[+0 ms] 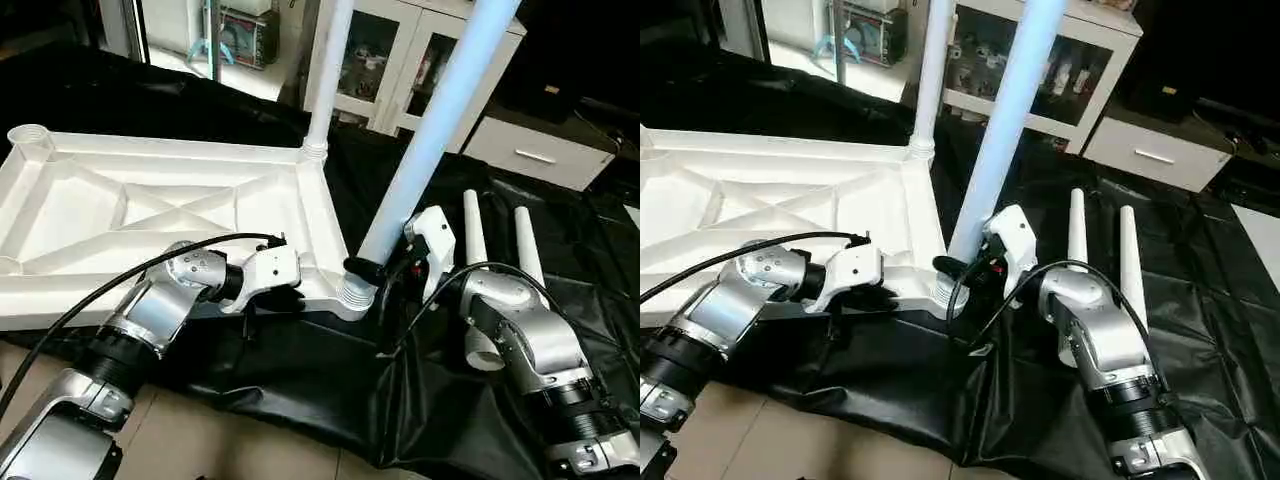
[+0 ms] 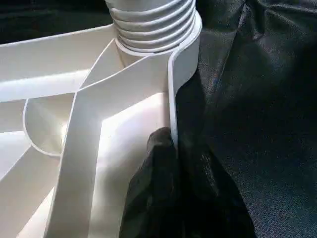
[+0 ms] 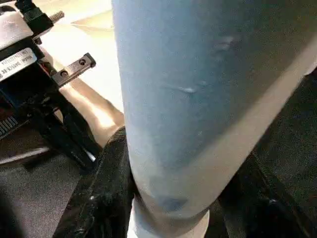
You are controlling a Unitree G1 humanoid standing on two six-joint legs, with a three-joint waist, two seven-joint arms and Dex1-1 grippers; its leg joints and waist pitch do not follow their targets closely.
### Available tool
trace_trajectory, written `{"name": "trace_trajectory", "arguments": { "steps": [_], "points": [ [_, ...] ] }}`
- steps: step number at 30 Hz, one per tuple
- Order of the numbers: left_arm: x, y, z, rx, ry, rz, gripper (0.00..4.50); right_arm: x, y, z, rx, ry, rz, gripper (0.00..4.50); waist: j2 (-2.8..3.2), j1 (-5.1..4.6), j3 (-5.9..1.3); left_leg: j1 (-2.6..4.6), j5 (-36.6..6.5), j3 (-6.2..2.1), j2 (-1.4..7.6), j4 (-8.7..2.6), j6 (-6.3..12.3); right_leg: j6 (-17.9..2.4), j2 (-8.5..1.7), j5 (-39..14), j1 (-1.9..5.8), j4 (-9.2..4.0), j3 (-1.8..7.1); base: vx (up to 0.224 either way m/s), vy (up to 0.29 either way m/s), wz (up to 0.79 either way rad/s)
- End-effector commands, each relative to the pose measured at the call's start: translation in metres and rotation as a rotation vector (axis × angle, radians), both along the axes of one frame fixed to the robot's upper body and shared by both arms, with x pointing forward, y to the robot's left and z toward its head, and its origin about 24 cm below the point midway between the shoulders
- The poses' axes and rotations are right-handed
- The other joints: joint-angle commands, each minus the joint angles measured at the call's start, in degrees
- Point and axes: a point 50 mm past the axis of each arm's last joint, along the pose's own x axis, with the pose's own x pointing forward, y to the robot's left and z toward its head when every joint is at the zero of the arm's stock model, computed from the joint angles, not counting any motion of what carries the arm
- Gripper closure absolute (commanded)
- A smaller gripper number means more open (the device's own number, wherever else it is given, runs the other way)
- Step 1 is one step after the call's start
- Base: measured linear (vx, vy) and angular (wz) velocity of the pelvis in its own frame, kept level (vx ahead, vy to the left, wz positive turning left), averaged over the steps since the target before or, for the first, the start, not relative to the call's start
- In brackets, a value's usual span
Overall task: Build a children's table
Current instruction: Pick table leg
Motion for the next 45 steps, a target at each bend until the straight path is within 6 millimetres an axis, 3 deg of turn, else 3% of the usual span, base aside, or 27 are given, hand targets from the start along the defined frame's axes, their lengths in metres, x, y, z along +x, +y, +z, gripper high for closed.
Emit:
{"name": "trace_trajectory", "arguments": {
  "steps": [1,5,9,10,13,14,17,20,21,23,26,32,34,37,38,39,41,42,43,44,45],
  "points": [
    [0.003,-0.008,0.011,-0.023,-0.049,-0.037,4.50,-0.032,-0.025,-0.090,-0.229,0.367,-0.116,2.67,2.07,-0.05,-1.48,0.85,-27.1,-2.53,3.59,-5.18,-4.12,-7.2,-4.23,-26.0,-0.08,-5.28,2.61,0.000,0.000,0.00],
    [0.006,-0.012,0.007,-0.057,-0.035,0.045,4.50,-0.013,-0.022,-0.079,-0.166,0.272,-0.287,2.67,2.21,-0.59,-1.14,1.28,-32.5,-3.09,3.45,-5.21,-4.74,-5.5,-4.44,-33.8,-0.81,-6.17,2.33,0.000,0.000,0.00],
    [0.020,-0.028,0.008,-0.119,-0.036,0.188,4.50,0.010,-0.013,-0.070,-0.119,0.227,-0.495,2.67,2.39,-1.75,-1.39,0.10,-33.8,-4.58,3.42,-6.07,-6.19,-4.8,-4.52,-32.8,0.57,-5.95,1.29,-0.025,0.017,-0.09],
    [0.022,-0.031,0.008,-0.118,-0.039,0.208,4.50,0.012,-0.010,-0.069,-0.116,0.225,-0.512,2.67,2.82,-1.83,-1.34,0.65,-34.6,-4.55,3.32,-5.90,-6.27,-5.3,-4.50,-31.9,0.04,-6.29,1.24,0.000,0.000,0.00],
    [0.036,-0.050,0.017,-0.172,-0.062,0.327,4.50,0.022,0.004,-0.071,-0.142,0.241,-0.619,2.67,2.87,-2.44,-0.90,1.31,-36.7,-4.23,2.97,-5.57,-5.48,-5.4,-4.39,-33.1,-0.66,-7.25,0.83,-0.040,0.012,0.00],
    [0.044,-0.064,0.024,-0.210,-0.074,0.409,4.50,0.028,0.015,-0.072,-0.185,0.242,-0.674,2.67,2.89,-2.60,-1.06,1.53,-36.5,-4.20,2.88,-5.33,-5.39,-5.4,-4.47,-33.4,-0.71,-7.26,0.74,0.000,0.000,0.00],
    [0.053,-0.083,0.036,-0.238,-0.124,0.488,4.50,0.035,0.032,-0.071,-0.223,0.211,-0.748,2.67,3.11,-2.78,-1.01,1.24,-35.8,-4.34,2.90,-5.37,-5.26,-5.2,-4.59,-32.3,-0.37,-7.36,0.39,-0.017,0.006,0.00],
    [0.056,-0.092,0.043,-0.261,-0.142,0.510,4.50,0.038,0.039,-0.071,-0.231,0.208,-0.796,2.67,2.76,-2.51,-1.87,0.04,-28.3,-3.95,3.00,-5.46,-4.52,-6.7,-4.95,-23.8,0.69,-6.43,1.01,0.000,0.000,0.00],
    [0.057,-0.093,0.046,-0.267,-0.156,0.521,4.50,0.039,0.041,-0.070,-0.235,0.198,-0.807,2.67,2.80,-2.28,-1.73,-0.22,-23.9,-3.51,3.08,-5.48,-3.87,-8.0,-4.91,-18.9,0.66,-5.91,1.31,0.000,0.000,0.00],
    [0.058,-0.090,0.047,-0.258,-0.167,0.531,4.50,0.040,0.045,-0.068,-0.215,0.197,-0.813,2.67,2.66,-1.91,-1.66,-0.10,-20.2,-2.77,2.96,-5.24,-2.37,-8.6,-4.67,-16.2,0.63,-5.68,1.50,0.000,0.000,0.00],
    [0.059,-0.084,0.043,-0.233,-0.161,0.542,4.50,0.042,0.049,-0.066,-0.163,0.222,-0.828,2.67,2.58,-1.76,-1.87,0.04,-19.0,-2.48,2.94,-5.04,-1.71,-8.7,-4.56,-16.2,0.60,-5.59,1.58,0.000,0.000,0.00],
    [0.060,-0.080,0.041,-0.225,-0.154,0.548,4.50,0.045,0.053,-0.066,-0.148,0.217,-0.801,2.67,2.39,-1.62,-2.11,-0.46,-13.7,-2.06,2.74,-4.55,-0.19,-10.6,-4.18,-9.3,0.99,-4.30,1.68,0.011,-0.008,0.00],
    [0.059,-0.081,0.041,-0.226,-0.150,0.527,4.50,0.046,0.055,-0.063,-0.123,0.215,-0.772,2.67,2.51,-1.63,-2.10,-0.40,-13.6,-2.08,2.83,-4.59,-0.06,-11.0,-4.07,-9.1,1.06,-4.17,1.61,0.000,0.000,0.00],
    [0.057,-0.081,0.042,-0.227,-0.156,0.476,4.50,0.049,0.057,-0.056,-0.090,0.203,-0.731,2.67,2.48,-1.66,-1.97,-0.25,-16.4,-2.24,2.97,-4.81,-0.49,-10.4,-4.09,-12.9,0.93,-4.58,1.56,0.000,0.000,0.00],
    [0.048,-0.076,0.038,-0.195,-0.170,0.334,4.50,0.058,0.057,-0.033,-0.029,0.131,-0.606,2.67,2.60,-1.56,-1.88,-0.57,-17.2,-2.53,2.99,-5.00,-0.55,-9.9,-4.15,-14.1,1.21,-4.74,1.48,0.000,0.000,0.00],
    [0.046,-0.075,0.037,-0.187,-0.171,0.305,4.50,0.059,0.057,-0.028,-0.019,0.116,-0.581,2.67,2.55,-1.63,-1.98,-0.66,-17.1,-2.57,3.00,-5.02,-0.25,-9.7,-4.07,-13.8,1.44,-4.70,1.49,0.000,0.000,0.00],
    [0.024,-0.054,0.017,-0.099,-0.080,0.108,4.50,0.060,0.046,0.003,-0.003,0.030,-0.366,2.67,3.38,-1.59,-1.99,-0.67,-13.7,-2.53,3.25,-4.90,0.86,-11.1,-4.04,-7.8,1.78,-3.97,1.62,0.000,0.000,0.00],
    [0.016,-0.048,0.012,-0.079,-0.056,0.024,4.50,0.057,0.043,0.010,-0.004,0.018,-0.309,2.67,3.50,-1.41,-2.05,-0.48,-12.6,-2.46,3.28,-4.76,1.24,-11.6,-4.03,-6.1,1.87,-3.96,1.61,0.000,0.000,0.00],
    [0.016,-0.048,0.012,-0.079,-0.056,0.024,4.50,0.057,0.043,0.010,-0.004,0.018,-0.309,2.67,3.21,-1.47,-2.19,-0.37,-10.3,-2.09,3.25,-4.45,2.29,-12.8,-4.03,-2.6,1.92,-3.40,1.76,0.000,0.000,0.00],
    [0.010,-0.041,0.007,-0.052,-0.044,-0.030,4.50,0.052,0.037,0.014,-0.020,0.009,-0.238,2.67,3.62,-1.19,-2.11,-0.14,-8.5,-2.04,3.24,-4.40,2.60,-13.8,-3.97,-1.2,1.90,-3.24,1.68,0.000,0.000,0.00],
    [0.005,-0.036,0.003,-0.034,-0.029,-0.062,4.50,0.049,0.032,0.016,-0.030,0.008,-0.189,2.67,3.58,-1.27,-2.12,-0.13,-7.8,-1.87,3.25,-4.34,2.64,-14.3,-4.00,-0.8,1.86,-3.10,1.72,0.000,0.000,0.00]
  ]
}}
